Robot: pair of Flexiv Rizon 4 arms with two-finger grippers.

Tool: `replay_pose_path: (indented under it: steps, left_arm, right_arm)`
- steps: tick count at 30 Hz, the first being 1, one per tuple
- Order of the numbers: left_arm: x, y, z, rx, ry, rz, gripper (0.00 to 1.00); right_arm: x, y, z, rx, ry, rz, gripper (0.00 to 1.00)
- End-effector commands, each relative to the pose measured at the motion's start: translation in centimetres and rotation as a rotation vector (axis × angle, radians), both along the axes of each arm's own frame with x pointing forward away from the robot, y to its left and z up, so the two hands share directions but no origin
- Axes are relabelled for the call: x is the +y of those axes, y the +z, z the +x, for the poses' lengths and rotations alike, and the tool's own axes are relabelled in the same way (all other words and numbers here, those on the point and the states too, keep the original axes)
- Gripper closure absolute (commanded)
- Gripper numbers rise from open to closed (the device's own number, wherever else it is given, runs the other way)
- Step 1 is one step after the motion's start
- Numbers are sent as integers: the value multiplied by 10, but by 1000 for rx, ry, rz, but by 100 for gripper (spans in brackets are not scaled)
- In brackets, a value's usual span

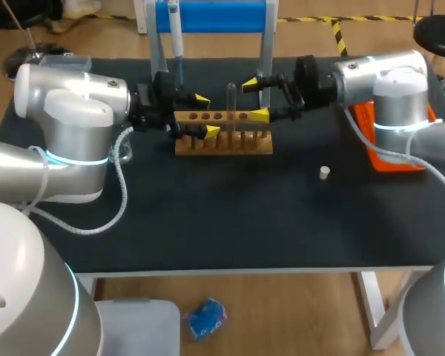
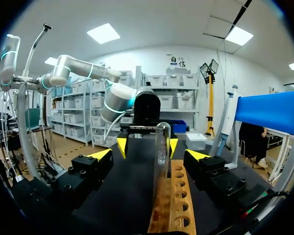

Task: Invert the test tube, pick up the pipette, mount the tip to pipette, aspirate from beaker and dispense into the tube, eject the tip, return the pipette, and cap with the stopper.

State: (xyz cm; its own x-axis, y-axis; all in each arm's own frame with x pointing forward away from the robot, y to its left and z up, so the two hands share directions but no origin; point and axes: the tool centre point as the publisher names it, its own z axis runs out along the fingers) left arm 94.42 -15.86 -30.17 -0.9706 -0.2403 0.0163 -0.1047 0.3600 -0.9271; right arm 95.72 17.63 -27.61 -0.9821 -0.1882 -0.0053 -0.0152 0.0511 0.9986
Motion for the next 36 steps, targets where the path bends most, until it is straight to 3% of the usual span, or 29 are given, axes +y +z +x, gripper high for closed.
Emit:
replay_pose_path:
  steps: [1,2,5,9,16,26,32,36]
  left_arm:
    - [-1,0,1,1,1,1,0]
    - [-1,0,1,1,1,1,0]
    - [-1,0,1,1,1,1,0]
    - [-1,0,1,1,1,1,0]
    - [-1,0,1,1,1,1,0]
    - [-1,0,1,1,1,1,0]
    - [-1,0,1,1,1,1,0]
    - [-1,0,1,1,1,1,0]
  right_arm:
    - [12,-3,9,4,68,10,17]
    - [14,-3,9,3,72,13,25]
    - [21,-4,9,7,80,21,26]
    - [28,-4,9,8,94,24,40]
    - [34,-5,8,13,104,24,55]
    - [39,-4,7,15,112,25,63]
    - [39,-4,7,16,108,26,78]
    - [38,-5,7,15,102,27,95]
